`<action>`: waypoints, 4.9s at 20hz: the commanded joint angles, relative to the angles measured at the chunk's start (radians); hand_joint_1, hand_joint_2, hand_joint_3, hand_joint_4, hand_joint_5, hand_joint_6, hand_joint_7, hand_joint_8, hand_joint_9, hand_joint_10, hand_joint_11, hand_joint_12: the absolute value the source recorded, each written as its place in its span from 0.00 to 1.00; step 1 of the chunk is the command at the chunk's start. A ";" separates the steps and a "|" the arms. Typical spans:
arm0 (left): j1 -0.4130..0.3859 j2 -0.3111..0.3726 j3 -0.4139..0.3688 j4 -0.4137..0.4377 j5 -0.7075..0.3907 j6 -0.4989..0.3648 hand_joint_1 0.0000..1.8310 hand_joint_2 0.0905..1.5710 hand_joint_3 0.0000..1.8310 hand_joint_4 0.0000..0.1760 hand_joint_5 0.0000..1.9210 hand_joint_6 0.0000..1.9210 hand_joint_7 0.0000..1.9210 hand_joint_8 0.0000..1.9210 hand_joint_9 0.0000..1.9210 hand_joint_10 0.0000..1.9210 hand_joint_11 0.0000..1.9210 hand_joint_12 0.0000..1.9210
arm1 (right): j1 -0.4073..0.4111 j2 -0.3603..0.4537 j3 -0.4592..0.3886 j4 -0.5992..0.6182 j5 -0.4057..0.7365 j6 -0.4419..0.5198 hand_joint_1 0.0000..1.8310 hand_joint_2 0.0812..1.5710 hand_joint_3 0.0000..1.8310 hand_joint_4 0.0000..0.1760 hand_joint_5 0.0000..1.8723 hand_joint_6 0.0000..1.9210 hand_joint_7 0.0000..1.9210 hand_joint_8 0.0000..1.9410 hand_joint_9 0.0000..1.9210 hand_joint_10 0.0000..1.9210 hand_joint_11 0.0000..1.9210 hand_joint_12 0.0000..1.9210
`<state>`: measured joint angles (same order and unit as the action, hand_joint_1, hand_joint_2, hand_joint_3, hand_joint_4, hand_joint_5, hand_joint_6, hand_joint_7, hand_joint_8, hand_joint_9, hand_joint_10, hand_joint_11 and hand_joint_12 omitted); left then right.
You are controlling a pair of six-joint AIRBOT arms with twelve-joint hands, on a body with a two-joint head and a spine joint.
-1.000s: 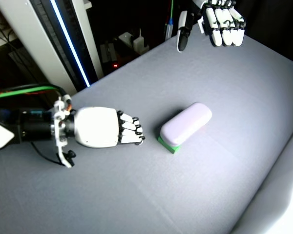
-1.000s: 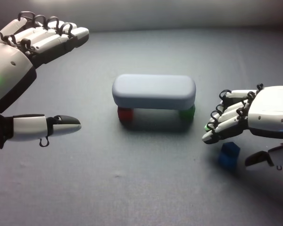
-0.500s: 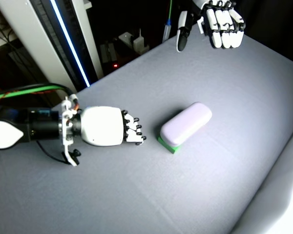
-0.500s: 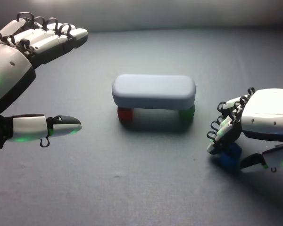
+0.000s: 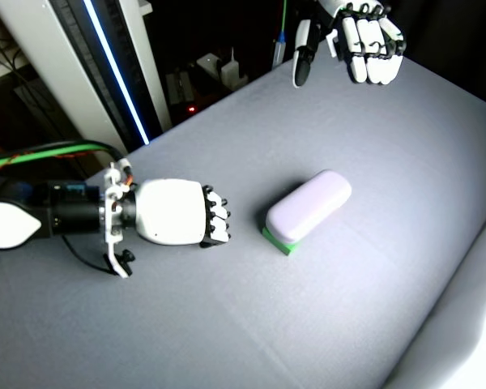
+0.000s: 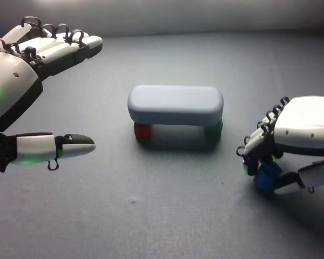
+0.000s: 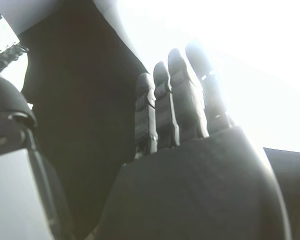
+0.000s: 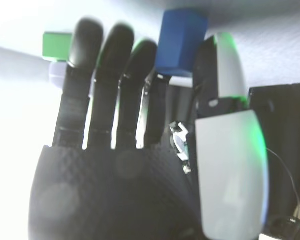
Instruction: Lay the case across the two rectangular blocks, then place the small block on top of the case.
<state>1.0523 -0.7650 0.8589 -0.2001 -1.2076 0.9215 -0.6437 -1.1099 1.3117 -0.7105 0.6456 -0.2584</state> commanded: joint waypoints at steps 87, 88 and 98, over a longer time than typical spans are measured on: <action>0.006 -0.045 0.035 0.003 -0.087 -0.059 0.47 0.54 0.00 0.26 0.16 0.00 0.12 0.00 0.12 0.00 0.00 0.33 | 0.374 -0.266 0.254 -0.051 -0.130 -0.132 0.74 0.67 0.00 0.00 0.42 0.05 0.53 0.49 0.42 0.34 0.20 0.72; 0.006 -0.046 0.035 0.003 -0.086 -0.059 0.47 0.54 0.00 0.26 0.17 0.00 0.12 0.00 0.13 0.00 0.00 0.35 | 0.374 -0.266 0.254 -0.051 -0.130 -0.132 0.74 0.67 0.00 0.00 0.43 0.03 0.53 0.49 0.43 0.29 0.18 0.71; 0.006 -0.047 0.036 0.003 -0.085 -0.061 0.46 0.54 0.00 0.29 0.16 0.00 0.12 0.00 0.12 0.00 0.00 0.33 | 0.374 -0.266 0.251 -0.051 -0.131 -0.132 0.62 0.62 0.00 0.00 0.43 0.00 0.53 0.09 0.43 0.31 0.22 0.77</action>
<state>1.0721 -0.8078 0.8902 -0.2016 -1.1740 0.8658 -0.2768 -1.3792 1.5620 -0.7937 0.4362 -0.3866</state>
